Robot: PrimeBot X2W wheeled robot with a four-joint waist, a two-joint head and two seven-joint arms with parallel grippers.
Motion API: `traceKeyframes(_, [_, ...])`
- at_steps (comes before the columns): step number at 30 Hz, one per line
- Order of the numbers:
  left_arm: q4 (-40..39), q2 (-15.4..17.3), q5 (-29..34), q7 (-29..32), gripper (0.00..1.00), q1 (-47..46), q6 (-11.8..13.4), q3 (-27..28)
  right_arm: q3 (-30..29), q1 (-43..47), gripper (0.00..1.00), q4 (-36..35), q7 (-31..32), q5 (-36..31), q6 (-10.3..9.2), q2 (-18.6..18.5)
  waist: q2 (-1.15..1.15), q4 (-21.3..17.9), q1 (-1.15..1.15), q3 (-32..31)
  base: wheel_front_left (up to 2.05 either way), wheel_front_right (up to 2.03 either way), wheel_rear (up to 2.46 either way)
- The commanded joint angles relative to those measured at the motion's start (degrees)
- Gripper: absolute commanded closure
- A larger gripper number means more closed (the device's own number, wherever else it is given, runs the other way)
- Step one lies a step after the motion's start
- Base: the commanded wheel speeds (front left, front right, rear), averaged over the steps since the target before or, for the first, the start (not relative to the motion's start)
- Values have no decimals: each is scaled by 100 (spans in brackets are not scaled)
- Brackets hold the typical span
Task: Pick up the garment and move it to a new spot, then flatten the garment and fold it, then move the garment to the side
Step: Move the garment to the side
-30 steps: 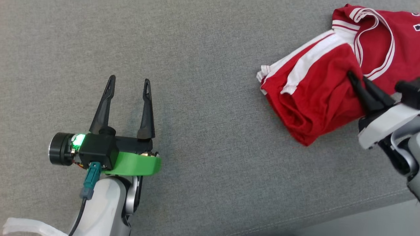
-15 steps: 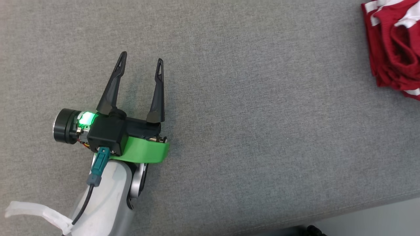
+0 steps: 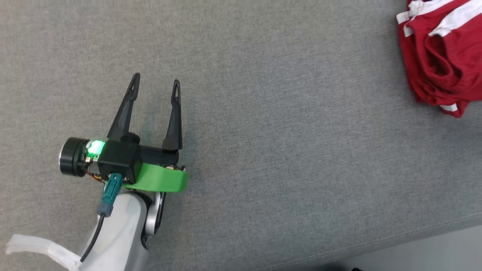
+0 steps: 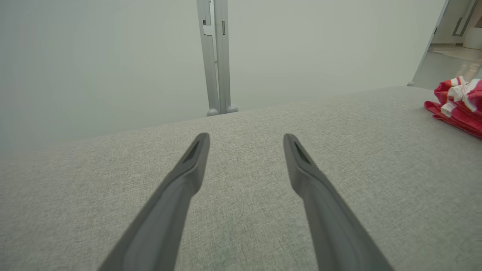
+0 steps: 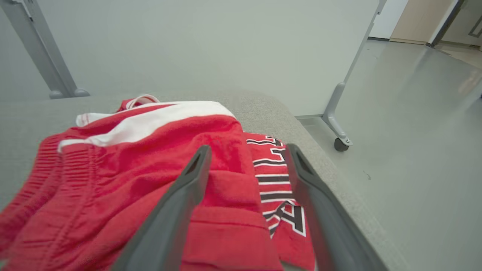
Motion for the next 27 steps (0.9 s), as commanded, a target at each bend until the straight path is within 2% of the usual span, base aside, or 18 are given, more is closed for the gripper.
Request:
traceKeyframes(1, [42, 32, -40, 8, 0, 149, 38, 6, -161, 292, 0, -266, -18, -163, -12, 202, 0, -115, -1, -353, 0, 0, 0])
traceKeyframes(7, [218, -8, -248, 80, 0, 540, 114, 59, -583, 1425, 0, -1633, -19, -776, -11, 1180, 0, -204, -1, -943, 0, 0, 0])
traceKeyframes(13, [303, -39, -498, 45, 0, 927, 164, 170, -493, 2308, 0, -2540, -20, -1107, -11, 1921, 0, -157, -1, -1423, 0, 0, 0])
traceKeyframes(20, [384, 12, -649, 2, 0, 1389, 255, 335, -160, 2888, 0, -3012, -12, -1374, -11, 2386, 0, 136, -1, -1872, 0, 0, 0])
traceKeyframes(27, [482, 101, -747, -32, 0, 1863, 287, 478, -53, 3286, 0, -3278, 287, -1653, -11, 2596, 0, 628, -1, -2385, 0, 0, 0])
